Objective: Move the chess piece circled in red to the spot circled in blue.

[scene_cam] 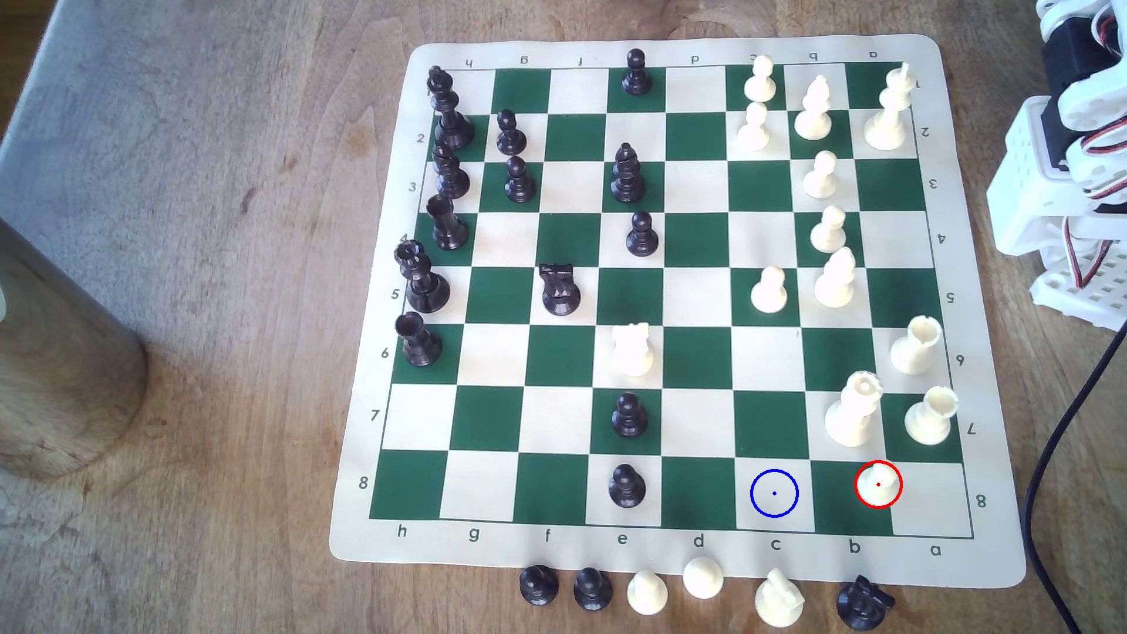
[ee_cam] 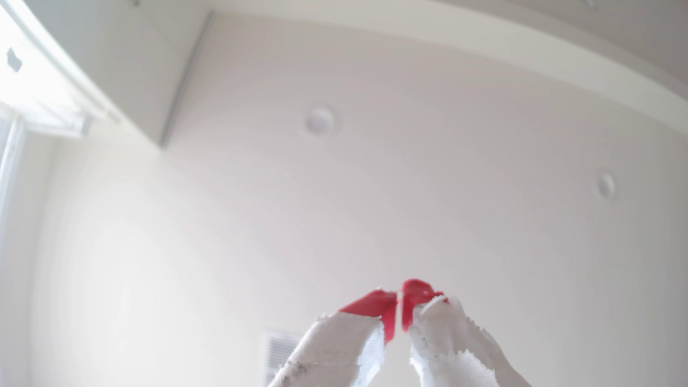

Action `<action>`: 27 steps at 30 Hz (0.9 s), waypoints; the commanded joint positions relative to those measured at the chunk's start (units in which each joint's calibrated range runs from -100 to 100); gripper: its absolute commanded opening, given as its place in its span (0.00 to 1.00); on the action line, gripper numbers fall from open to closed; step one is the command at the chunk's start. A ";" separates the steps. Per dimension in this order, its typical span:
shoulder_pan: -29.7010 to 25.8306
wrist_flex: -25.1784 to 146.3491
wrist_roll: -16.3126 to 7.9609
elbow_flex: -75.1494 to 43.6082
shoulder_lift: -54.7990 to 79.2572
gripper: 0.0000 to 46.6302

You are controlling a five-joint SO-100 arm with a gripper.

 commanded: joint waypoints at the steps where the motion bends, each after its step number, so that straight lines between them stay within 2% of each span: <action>1: -0.10 -1.03 0.10 1.17 -0.03 0.00; 8: -6.83 5.03 0.10 0.63 0.06 0.00; 15: -13.48 45.90 -0.15 -13.06 0.06 0.00; 17: -13.55 52.53 -0.10 -15.33 0.06 0.00; 23: -9.72 88.00 -0.29 -26.84 0.06 0.00; 27: -9.10 103.88 -0.54 -31.10 0.14 0.00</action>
